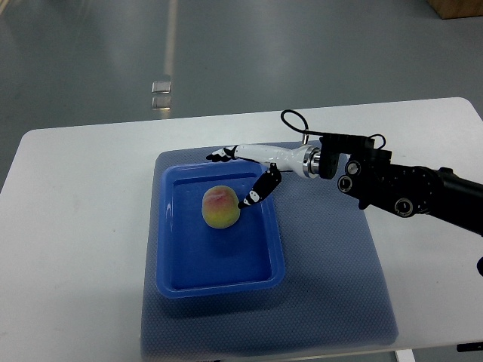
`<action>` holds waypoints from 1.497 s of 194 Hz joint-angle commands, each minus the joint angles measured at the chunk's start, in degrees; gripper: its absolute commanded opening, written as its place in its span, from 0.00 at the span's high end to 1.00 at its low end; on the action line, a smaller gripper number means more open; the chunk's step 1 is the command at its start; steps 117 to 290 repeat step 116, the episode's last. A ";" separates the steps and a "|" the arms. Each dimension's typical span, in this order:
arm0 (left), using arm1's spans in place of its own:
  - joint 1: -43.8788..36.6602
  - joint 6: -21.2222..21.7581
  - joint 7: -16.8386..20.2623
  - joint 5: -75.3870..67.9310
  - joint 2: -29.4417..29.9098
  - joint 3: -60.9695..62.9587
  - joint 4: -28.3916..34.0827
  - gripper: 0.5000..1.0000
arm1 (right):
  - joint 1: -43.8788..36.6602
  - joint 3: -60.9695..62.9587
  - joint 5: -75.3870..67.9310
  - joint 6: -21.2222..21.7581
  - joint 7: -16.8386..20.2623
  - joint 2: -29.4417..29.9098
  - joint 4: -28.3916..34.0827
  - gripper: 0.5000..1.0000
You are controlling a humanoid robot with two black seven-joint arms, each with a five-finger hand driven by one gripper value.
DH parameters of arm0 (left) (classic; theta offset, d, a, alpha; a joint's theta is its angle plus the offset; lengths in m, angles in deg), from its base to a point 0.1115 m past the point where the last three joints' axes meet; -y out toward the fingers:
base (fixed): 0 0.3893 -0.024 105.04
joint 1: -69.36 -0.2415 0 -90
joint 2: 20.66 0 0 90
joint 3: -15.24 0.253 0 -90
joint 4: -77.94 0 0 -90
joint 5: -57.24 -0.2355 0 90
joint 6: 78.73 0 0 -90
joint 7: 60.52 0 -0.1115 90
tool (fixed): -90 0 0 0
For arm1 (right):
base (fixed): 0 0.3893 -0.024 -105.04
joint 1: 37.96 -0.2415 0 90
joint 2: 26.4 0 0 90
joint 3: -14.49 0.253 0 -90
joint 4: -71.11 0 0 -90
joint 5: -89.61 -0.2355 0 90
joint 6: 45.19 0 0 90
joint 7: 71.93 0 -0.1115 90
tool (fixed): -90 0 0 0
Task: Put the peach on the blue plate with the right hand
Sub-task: 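Lower the peach into the tray and open the right hand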
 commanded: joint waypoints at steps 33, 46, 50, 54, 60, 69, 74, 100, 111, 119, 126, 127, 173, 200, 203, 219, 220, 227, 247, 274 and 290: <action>0.00 -0.06 0.03 -0.05 0.00 0.16 -0.07 0.00 | 7.00 22.35 -18.54 2.70 -0.03 -4.77 -0.92 0.13; 0.00 -0.06 0.03 -0.05 0.00 0.16 -0.07 0.00 | 13.23 32.00 -32.76 2.79 -0.03 -3.89 -2.50 0.13; 0.00 -0.06 0.03 -0.05 0.00 0.16 -0.07 0.00 | 14.12 33.07 -34.71 2.79 -0.03 -3.80 -2.68 0.13; 0.00 -0.06 0.03 -0.05 0.00 0.16 -0.16 0.00 | 15.96 34.74 -38.66 2.79 -0.03 -3.27 -3.03 0.13; 0.00 -0.06 0.03 -0.14 0.00 0.16 -0.16 0.00 | 18.25 37.02 -44.38 2.96 -0.03 -2.13 -3.56 0.13; 0.00 -0.06 -0.06 -0.14 0.00 0.16 -0.16 0.00 | 20.71 39.84 -51.58 3.05 -0.03 -0.11 -4.35 0.13; 0.00 -0.06 -0.06 -0.14 0.00 0.16 -0.16 0.00 | 21.59 41.33 -55.44 3.14 -0.03 1.20 -5.40 0.13; 0.00 -0.06 0.03 -0.14 0.00 0.16 -0.16 0.00 | 22.47 43.62 -63.36 3.31 -0.12 3.67 -9.80 0.13; 0.00 -0.06 0.03 -0.14 0.00 0.16 -0.16 0.00 | 22.55 43.62 -63.71 3.31 -1.00 5.16 -9.89 0.13; 0.00 -0.06 0.03 -0.14 0.00 0.16 -0.16 0.00 | 22.55 43.70 -63.71 3.40 -1.53 5.60 -9.98 0.13; 0.00 -0.06 0.03 -0.14 0.00 0.16 -0.16 0.00 | 22.55 43.70 -63.71 3.40 -1.53 5.60 -9.98 0.13; 0.00 -0.06 0.03 -0.14 0.00 0.16 -0.16 0.00 | 22.55 43.70 -63.71 3.40 -1.53 5.60 -9.98 0.13; 0.00 -0.06 0.03 -0.14 0.00 0.16 -0.16 0.00 | 22.55 43.70 -63.71 3.40 -1.53 5.60 -9.98 0.13; 0.00 -0.06 0.03 -0.14 0.00 0.16 -0.16 0.00 | 22.55 43.70 -63.71 3.40 -1.53 5.60 -9.98 0.13; 0.00 -0.06 0.03 -0.14 0.00 0.16 -0.16 0.00 | 22.55 43.70 -63.71 3.40 -1.53 5.60 -9.98 0.13; 0.00 -0.06 0.03 -0.14 0.00 0.16 -0.16 0.00 | 22.55 43.70 -63.71 3.40 -1.53 5.60 -9.98 0.13; 0.00 -0.06 0.03 -0.14 0.00 0.16 -0.16 0.00 | 22.55 43.70 -63.71 3.40 -1.53 5.60 -9.98 0.13; 0.00 -0.06 0.03 -0.14 0.00 0.16 -0.16 0.00 | 22.55 43.70 -63.71 3.40 -1.53 5.60 -9.98 0.13; 0.00 -0.06 0.03 -0.14 0.00 0.16 -0.16 0.00 | 22.55 43.70 -63.71 3.40 -1.53 5.60 -9.98 0.13; 0.00 -0.06 0.03 -0.14 0.00 0.16 -0.16 0.00 | 22.55 43.70 -63.71 3.40 -1.53 5.60 -9.98 0.13; 0.00 -0.06 0.03 -0.14 0.00 0.16 -0.16 0.00 | 22.55 43.70 -63.71 3.40 -1.53 5.60 -9.98 0.13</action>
